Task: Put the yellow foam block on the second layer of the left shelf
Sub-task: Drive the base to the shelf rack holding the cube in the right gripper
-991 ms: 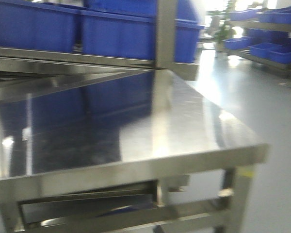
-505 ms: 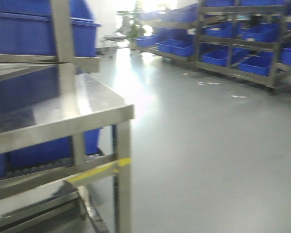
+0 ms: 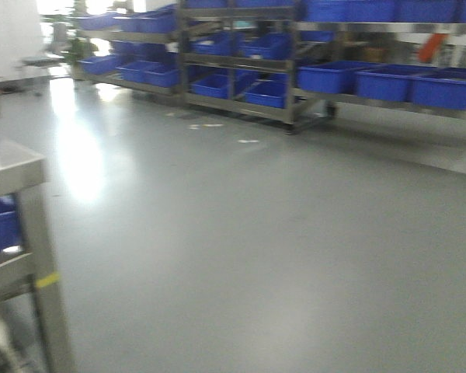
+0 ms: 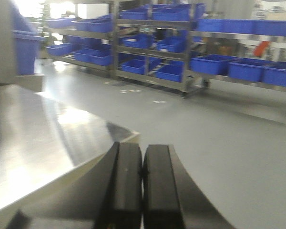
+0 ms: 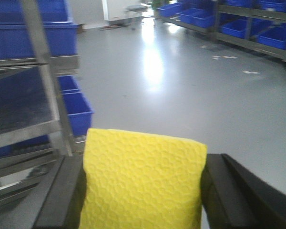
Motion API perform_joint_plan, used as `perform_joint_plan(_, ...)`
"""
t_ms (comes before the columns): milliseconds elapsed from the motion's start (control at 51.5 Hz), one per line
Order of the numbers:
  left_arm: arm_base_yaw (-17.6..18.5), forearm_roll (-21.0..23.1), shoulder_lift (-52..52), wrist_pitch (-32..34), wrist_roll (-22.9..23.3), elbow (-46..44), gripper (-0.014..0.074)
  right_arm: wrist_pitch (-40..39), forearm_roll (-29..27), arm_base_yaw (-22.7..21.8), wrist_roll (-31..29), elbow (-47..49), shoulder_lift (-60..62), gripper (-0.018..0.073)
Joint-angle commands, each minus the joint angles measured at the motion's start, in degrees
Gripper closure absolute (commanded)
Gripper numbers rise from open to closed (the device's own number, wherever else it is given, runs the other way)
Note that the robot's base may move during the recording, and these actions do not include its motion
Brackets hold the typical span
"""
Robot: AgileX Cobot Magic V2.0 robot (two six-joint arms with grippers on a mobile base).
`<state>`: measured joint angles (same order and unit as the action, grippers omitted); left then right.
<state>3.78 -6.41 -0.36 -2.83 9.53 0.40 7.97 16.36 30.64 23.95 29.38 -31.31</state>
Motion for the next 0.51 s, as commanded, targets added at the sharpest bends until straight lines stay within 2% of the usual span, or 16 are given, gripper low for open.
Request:
perform_joint_plan(0, 0.4, 0.2, 0.2, 4.6, 0.1, 1.4, 0.0461, -4.9, 1.1, -0.1, -0.3, 1.5, -0.3, 0.0293)
perform_joint_plan(486, 0.4, 0.2, 0.2, 4.6, 0.1, 1.4, 0.0461, -4.9, 1.1, -0.1, -0.3, 1.5, -0.3, 0.0293)
